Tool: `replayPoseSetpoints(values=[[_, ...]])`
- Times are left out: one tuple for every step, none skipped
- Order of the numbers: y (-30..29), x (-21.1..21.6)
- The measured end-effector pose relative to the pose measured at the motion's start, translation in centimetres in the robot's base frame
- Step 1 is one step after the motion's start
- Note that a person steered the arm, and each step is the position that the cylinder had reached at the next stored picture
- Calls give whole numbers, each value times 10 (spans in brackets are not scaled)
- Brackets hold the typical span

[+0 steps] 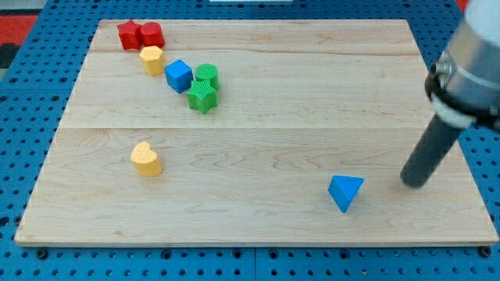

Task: Push the blue triangle towards the green star

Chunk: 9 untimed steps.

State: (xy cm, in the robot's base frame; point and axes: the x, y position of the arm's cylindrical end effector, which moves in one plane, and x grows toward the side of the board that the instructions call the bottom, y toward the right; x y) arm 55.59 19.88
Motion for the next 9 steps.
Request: replayPoseSetpoints(values=[[-43,10],[-100,-17],[-119,-12],[-137,-2],[-199,-3],[-221,-8],[-222,-8],[-222,-8],[-222,-9]])
